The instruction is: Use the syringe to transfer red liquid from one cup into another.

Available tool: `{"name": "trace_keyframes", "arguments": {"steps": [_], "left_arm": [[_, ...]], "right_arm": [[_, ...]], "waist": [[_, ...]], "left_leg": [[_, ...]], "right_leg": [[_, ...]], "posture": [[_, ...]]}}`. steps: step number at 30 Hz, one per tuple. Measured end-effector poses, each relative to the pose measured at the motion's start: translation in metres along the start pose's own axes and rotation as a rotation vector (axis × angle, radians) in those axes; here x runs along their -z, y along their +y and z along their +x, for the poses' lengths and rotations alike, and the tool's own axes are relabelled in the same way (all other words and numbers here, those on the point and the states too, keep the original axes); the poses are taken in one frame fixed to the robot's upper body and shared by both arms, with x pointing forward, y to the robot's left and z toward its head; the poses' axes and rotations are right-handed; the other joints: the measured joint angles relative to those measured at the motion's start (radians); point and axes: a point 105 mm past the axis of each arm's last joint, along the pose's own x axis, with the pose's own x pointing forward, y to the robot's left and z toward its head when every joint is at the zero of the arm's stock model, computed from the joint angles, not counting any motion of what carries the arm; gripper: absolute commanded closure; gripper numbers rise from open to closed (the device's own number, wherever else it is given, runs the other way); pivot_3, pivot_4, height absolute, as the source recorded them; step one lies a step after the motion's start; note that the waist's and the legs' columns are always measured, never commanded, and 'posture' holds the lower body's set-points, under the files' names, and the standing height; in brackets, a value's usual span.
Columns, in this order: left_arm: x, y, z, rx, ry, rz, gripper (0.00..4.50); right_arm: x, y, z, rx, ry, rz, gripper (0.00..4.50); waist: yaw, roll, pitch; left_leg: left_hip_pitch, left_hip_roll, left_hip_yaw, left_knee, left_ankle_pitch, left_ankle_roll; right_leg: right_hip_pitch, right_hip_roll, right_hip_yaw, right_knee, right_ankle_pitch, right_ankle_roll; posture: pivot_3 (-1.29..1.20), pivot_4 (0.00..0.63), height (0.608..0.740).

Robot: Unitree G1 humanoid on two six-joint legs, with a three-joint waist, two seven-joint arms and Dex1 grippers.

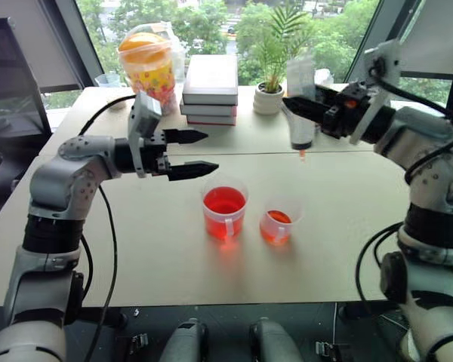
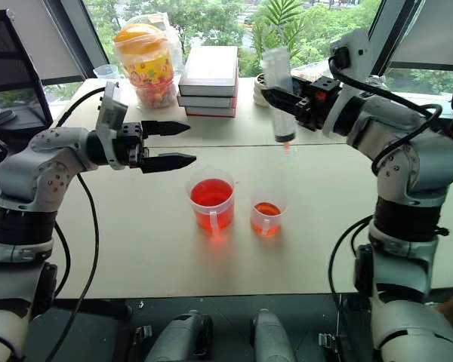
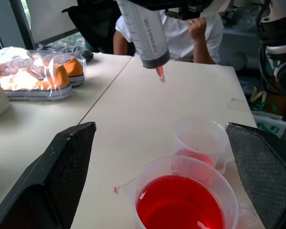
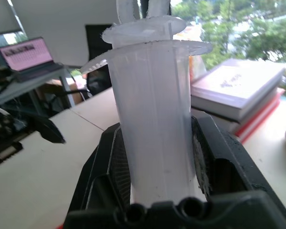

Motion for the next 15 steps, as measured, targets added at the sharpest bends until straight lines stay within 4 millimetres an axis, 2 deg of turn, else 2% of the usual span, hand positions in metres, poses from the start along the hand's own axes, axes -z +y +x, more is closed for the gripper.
{"name": "trace_keyframes", "arguments": {"steps": [1,3,7,13,15], "left_arm": [[-0.002,0.003,0.0,0.001,-0.003,-0.004,0.0],[-0.008,0.004,0.0,0.01,-0.007,0.008,0.0],[-0.01,0.005,-0.006,0.013,0.01,0.002,0.0],[-0.011,0.003,-0.01,0.032,0.036,-0.009,0.0],[-0.012,0.002,-0.01,0.036,0.04,-0.012,0.0]], "right_arm": [[-0.006,0.019,0.008,-0.083,-0.13,0.036,3.11],[-0.004,0.041,0.016,-0.177,-0.197,0.07,3.11],[0.017,0.049,0.021,-0.207,-0.224,0.101,3.11],[0.086,0.055,0.026,-0.218,-0.113,0.107,3.11],[0.104,0.058,0.025,-0.221,-0.081,0.104,3.11]], "waist": [[-0.001,0.0,0.0],[0.001,0.0,0.0],[0.0,0.0,0.0],[-0.004,0.0,0.0],[-0.004,0.0,0.0]], "left_leg": [[0.0,0.0,-0.001,0.0,0.0,0.0],[0.0,0.0,-0.001,0.0,0.0,0.0],[0.0,-0.001,0.0,0.001,0.0,0.0],[0.001,-0.001,-0.001,0.001,0.001,-0.001],[0.001,-0.001,0.0,0.001,0.001,-0.001]], "right_leg": [[0.0,0.0,-0.001,0.0,0.0,0.0],[0.0,0.0,-0.001,0.001,0.0,0.0],[0.0,-0.001,-0.001,0.0,0.0,0.0],[-0.001,0.001,-0.001,0.003,0.0,0.0],[-0.001,0.001,-0.002,0.003,0.0,0.0]], "posture": [[0.0,0.15,0.74],[0.0,0.15,0.74],[0.0,0.15,0.74],[0.0,0.15,0.74],[0.0,0.15,0.74]]}}
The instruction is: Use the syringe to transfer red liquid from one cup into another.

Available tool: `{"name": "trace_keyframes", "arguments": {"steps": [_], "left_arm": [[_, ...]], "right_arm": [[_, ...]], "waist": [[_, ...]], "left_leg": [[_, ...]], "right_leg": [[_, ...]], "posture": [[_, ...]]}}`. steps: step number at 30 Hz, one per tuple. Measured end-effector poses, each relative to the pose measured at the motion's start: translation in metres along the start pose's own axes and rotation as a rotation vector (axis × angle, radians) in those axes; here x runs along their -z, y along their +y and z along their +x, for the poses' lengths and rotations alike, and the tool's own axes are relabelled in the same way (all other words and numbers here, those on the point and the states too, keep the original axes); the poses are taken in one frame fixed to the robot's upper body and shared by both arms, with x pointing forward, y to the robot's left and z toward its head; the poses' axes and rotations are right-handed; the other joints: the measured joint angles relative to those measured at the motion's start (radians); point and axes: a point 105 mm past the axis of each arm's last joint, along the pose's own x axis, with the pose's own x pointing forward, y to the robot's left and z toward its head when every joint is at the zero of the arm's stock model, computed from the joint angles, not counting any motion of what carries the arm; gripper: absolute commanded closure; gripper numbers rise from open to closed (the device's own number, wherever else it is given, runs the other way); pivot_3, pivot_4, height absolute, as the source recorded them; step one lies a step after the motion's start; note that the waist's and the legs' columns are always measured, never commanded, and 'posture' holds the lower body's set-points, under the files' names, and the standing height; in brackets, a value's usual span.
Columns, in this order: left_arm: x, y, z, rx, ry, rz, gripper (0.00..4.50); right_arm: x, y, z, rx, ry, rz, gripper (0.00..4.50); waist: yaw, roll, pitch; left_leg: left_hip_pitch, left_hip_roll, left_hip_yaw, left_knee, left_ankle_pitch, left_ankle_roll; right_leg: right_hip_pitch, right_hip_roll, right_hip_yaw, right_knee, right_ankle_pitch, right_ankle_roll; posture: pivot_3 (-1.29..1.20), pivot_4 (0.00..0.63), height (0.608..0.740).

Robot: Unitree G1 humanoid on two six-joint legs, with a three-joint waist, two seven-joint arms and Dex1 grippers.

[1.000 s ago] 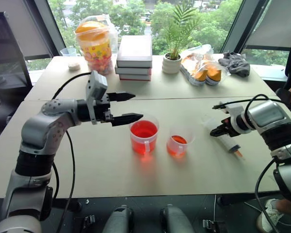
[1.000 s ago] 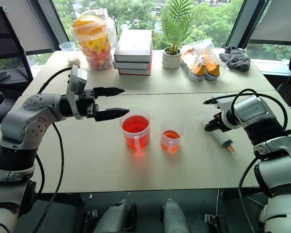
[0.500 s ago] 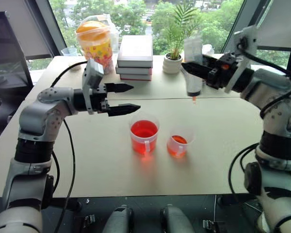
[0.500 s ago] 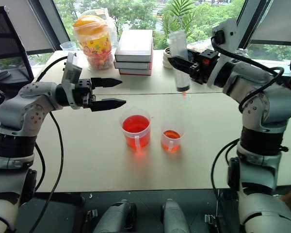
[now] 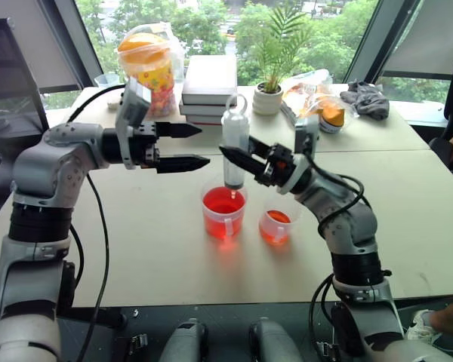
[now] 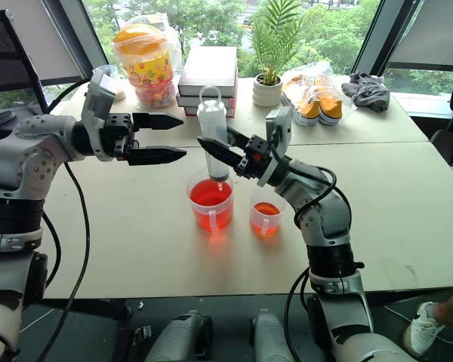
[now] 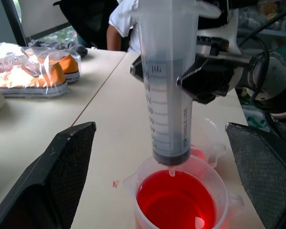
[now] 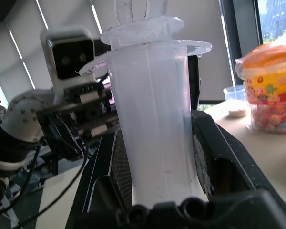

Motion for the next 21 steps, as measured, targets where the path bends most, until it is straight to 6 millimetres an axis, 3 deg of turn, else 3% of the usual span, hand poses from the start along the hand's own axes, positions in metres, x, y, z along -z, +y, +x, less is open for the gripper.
{"name": "trace_keyframes", "arguments": {"steps": [5,15,18,21], "left_arm": [[-0.008,-0.003,0.008,0.021,-0.03,0.014,0.0],[-0.009,0.003,0.036,0.03,-0.074,-0.006,0.0],[-0.005,0.004,0.041,0.03,-0.083,-0.019,0.82],[-0.005,0.004,0.044,0.033,-0.091,-0.028,2.22]], "right_arm": [[0.02,0.002,-0.004,0.003,0.032,-0.022,3.11],[0.029,0.005,-0.004,0.007,0.051,-0.036,3.11],[0.03,0.005,-0.004,0.008,0.058,-0.041,3.11],[0.031,0.005,-0.004,0.007,0.066,-0.046,3.11]], "waist": [[0.002,0.0,0.0],[0.002,0.0,0.0],[0.002,0.0,0.0],[0.002,0.0,0.0]], "left_leg": [[0.0,0.0,0.0,0.001,0.0,0.0],[0.001,0.0,0.0,0.001,0.001,-0.001],[0.001,0.0,0.0,0.001,0.001,-0.001],[0.001,0.0,0.0,0.001,0.001,-0.001]], "right_leg": [[0.0,0.0,0.0,0.001,0.0,0.0],[0.0,0.0,0.0,0.003,0.0,0.0],[0.0,0.0,0.0,0.003,0.0,0.0],[0.0,0.0,0.0,0.003,0.0,0.0]], "posture": [[0.0,0.15,0.74],[0.0,0.15,0.74],[0.0,0.15,0.74],[0.0,0.15,0.74]]}}
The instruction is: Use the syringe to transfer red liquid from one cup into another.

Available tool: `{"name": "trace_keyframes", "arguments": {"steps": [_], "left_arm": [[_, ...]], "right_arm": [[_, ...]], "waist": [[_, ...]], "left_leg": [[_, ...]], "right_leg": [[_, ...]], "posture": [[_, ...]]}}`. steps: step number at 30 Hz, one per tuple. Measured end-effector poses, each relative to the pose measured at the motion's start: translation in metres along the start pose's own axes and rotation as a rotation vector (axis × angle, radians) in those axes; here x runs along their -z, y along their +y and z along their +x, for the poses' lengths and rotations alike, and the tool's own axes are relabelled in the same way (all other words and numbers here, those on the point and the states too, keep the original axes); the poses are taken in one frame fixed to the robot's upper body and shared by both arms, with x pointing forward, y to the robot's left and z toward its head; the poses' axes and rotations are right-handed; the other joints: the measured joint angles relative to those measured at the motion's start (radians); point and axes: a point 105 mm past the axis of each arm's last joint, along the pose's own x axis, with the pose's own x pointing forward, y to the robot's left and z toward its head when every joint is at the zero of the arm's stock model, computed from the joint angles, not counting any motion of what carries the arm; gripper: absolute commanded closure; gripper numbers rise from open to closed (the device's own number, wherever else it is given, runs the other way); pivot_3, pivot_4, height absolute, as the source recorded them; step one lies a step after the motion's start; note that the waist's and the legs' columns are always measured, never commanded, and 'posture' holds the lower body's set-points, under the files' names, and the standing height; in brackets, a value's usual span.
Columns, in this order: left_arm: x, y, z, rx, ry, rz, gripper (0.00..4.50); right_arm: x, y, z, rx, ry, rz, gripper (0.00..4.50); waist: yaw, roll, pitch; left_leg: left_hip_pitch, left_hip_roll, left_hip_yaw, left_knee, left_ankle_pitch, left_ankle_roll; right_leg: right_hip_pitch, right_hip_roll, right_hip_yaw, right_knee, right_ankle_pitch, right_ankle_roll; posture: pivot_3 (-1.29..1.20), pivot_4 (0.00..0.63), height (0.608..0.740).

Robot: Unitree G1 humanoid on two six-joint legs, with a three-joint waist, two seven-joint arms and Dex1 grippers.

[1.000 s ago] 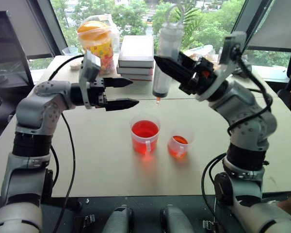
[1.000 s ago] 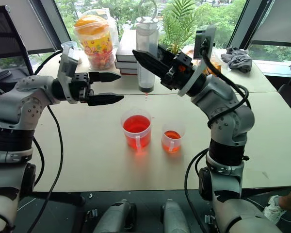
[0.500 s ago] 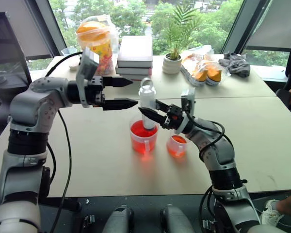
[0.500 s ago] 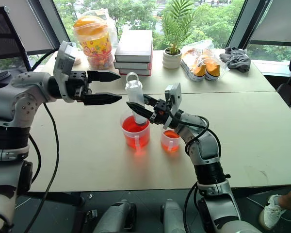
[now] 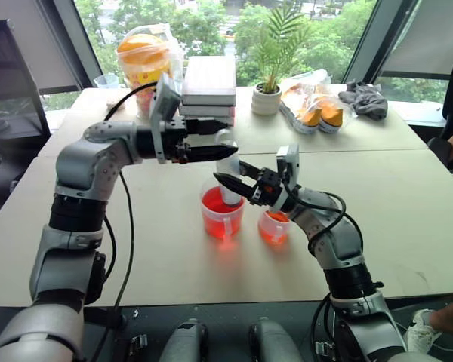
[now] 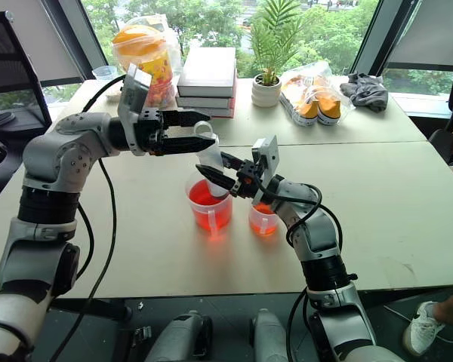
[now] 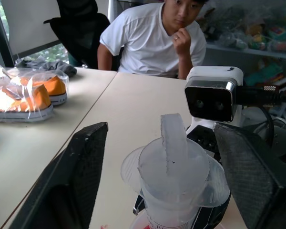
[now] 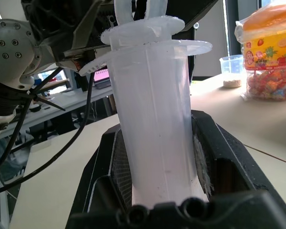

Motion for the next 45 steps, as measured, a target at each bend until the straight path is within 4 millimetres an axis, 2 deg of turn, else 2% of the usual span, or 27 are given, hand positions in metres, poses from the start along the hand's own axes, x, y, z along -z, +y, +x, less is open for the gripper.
{"name": "trace_keyframes", "arguments": {"steps": [4,5,13,20,45], "left_arm": [[0.0,-0.002,0.003,0.014,-0.011,-0.007,4.35],[0.0,-0.002,0.004,0.019,-0.015,-0.012,4.44],[-0.001,-0.002,0.004,0.022,-0.012,-0.014,4.44],[-0.015,0.004,0.008,0.044,-0.008,0.031,4.44],[-0.023,0.014,0.004,0.056,-0.009,0.071,4.44]], "right_arm": [[0.0,0.0,0.0,0.001,0.004,-0.003,3.11],[0.0,-0.001,-0.001,0.004,0.005,-0.006,3.11],[0.0,0.0,-0.001,-0.002,0.007,-0.002,3.11],[-0.01,-0.004,0.002,-0.004,-0.015,-0.002,3.11],[-0.004,-0.006,0.002,-0.001,0.016,0.036,3.11]], "waist": [[0.0,0.0,0.0],[0.0,0.0,0.0],[0.001,0.0,0.0],[0.001,0.0,0.0],[0.0,0.0,0.0]], "left_leg": [[0.0,0.0,0.0,0.0,0.0,0.0],[0.0,0.0,0.0,0.0,0.0,0.0],[0.0,0.0,0.0,0.0,0.0,0.0],[0.0,0.0,0.0,0.0,0.0,0.0],[0.0,0.0,0.0,0.0,0.0,0.0]], "right_leg": [[0.0,0.0,0.0,0.0,0.0,0.0],[0.0,0.0,0.0,0.0,0.0,0.0],[0.0,0.0,0.0,0.0,0.0,0.0],[0.0,0.0,0.0,0.0,0.0,0.0],[0.0,0.0,0.0,0.0,0.0,0.0]], "posture": [[0.0,0.15,0.74],[0.0,0.15,0.74],[0.0,0.15,0.74],[0.0,0.15,0.74],[0.0,0.15,0.74]]}}
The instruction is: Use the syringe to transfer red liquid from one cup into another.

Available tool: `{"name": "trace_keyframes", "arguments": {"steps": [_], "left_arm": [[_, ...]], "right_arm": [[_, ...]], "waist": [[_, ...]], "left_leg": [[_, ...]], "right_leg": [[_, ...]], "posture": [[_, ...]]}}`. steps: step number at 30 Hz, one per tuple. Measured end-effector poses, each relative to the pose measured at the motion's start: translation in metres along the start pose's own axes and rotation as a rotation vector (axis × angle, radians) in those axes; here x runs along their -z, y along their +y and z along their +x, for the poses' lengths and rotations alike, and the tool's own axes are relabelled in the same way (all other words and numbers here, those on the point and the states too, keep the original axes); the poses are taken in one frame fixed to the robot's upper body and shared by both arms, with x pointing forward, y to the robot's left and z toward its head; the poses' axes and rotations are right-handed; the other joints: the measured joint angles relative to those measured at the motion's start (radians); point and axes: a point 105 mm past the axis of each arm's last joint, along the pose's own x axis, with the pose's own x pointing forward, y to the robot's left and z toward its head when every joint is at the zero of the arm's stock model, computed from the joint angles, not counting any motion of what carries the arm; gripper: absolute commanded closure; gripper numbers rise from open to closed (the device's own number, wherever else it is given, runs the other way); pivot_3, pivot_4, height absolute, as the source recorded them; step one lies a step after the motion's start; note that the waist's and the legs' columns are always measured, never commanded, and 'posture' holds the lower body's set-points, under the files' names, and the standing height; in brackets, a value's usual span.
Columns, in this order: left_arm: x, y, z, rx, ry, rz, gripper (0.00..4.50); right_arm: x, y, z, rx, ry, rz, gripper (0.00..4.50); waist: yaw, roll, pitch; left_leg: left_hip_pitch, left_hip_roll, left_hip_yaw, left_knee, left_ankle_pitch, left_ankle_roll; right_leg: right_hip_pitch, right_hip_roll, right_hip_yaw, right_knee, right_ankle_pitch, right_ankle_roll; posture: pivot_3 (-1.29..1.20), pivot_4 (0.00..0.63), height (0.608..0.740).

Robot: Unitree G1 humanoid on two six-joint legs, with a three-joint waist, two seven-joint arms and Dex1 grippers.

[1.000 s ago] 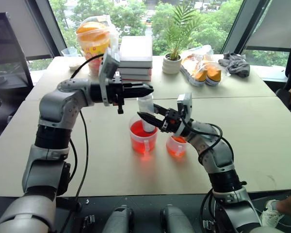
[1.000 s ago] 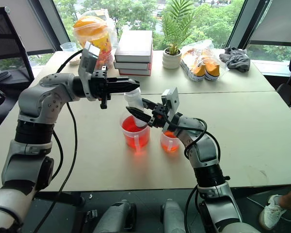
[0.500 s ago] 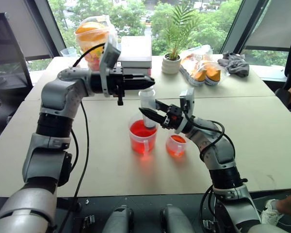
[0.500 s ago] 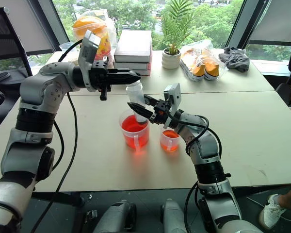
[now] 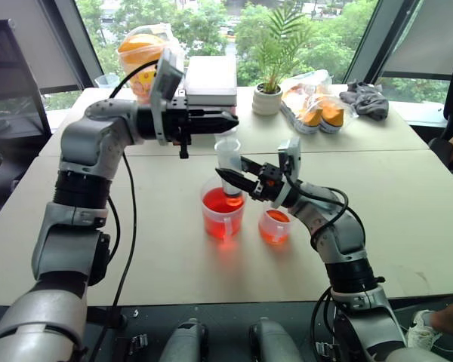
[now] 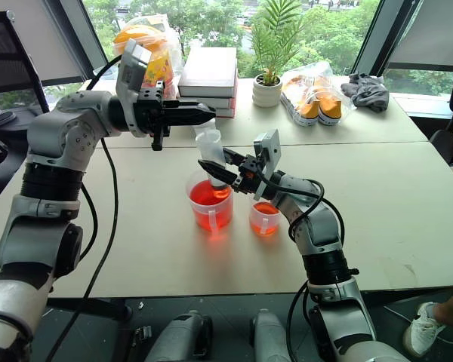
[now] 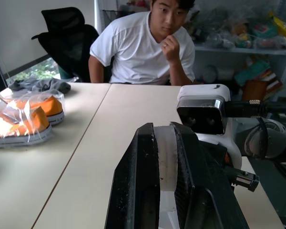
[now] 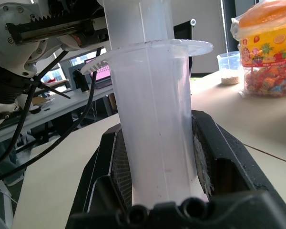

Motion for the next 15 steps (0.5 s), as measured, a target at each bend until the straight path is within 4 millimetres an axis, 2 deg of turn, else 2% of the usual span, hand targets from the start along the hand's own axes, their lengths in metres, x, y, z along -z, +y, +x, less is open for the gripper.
{"name": "trace_keyframes", "arguments": {"steps": [1,2,4,8,11,13,15], "left_arm": [[0.0,0.0,0.0,0.0,0.001,0.002,4.44],[-0.001,-0.001,-0.001,0.001,0.003,0.005,4.04],[-0.001,0.001,-0.005,-0.019,0.017,0.014,3.18],[-0.007,0.004,-0.014,-0.061,0.022,0.04,1.18],[-0.009,-0.001,-0.026,-0.058,0.02,0.073,1.18],[0.001,-0.005,-0.032,-0.044,0.032,0.047,1.18],[0.004,-0.009,-0.039,-0.037,0.042,0.042,1.18]], "right_arm": [[0.0,0.0,0.0,-0.001,0.001,0.001,3.11],[0.0,0.0,0.001,-0.003,0.002,0.002,3.11],[0.0,0.003,0.002,-0.016,0.008,0.012,3.11],[-0.006,0.007,0.005,-0.041,0.003,0.044,3.11],[-0.018,0.005,0.006,-0.023,-0.019,0.059,3.11],[-0.032,0.007,0.006,-0.022,-0.056,0.045,3.11],[-0.036,0.007,0.006,-0.013,-0.062,0.053,3.11]], "waist": [[0.0,0.0,0.0],[0.0,0.0,0.0],[-0.001,0.0,0.0],[-0.002,0.0,0.0],[-0.002,0.0,0.0],[-0.001,0.0,0.0],[0.0,-0.001,0.0]], "left_leg": [[0.0,0.0,0.0,0.0,0.0,0.0],[0.0,0.0,0.0,0.0,0.0,0.0],[0.0,0.0,0.0,0.0,0.0,0.0],[0.0,0.0,0.0,0.0,0.0,0.0],[0.0,0.0,0.0,0.0,0.0,0.0],[0.0,0.0,-0.001,0.0,0.0,0.0],[0.0,0.0,-0.001,0.0,0.0,0.0]], "right_leg": [[0.0,0.0,0.0,0.0,0.0,0.0],[0.0,0.0,0.0,0.0,0.0,0.0],[0.0,0.0,0.0,0.0,0.0,0.0],[0.0,0.0,0.0,0.001,0.0,0.0],[-0.001,0.0,0.0,0.001,0.0,0.0],[-0.001,0.0,0.001,0.001,0.0,0.0],[0.0,-0.001,0.0,0.0,0.0,0.0]], "posture": [[0.0,0.15,0.74],[0.0,0.15,0.74],[0.0,0.15,0.74],[0.0,0.15,0.74],[0.0,0.15,0.74],[0.0,0.15,0.74],[0.0,0.15,0.74]]}}
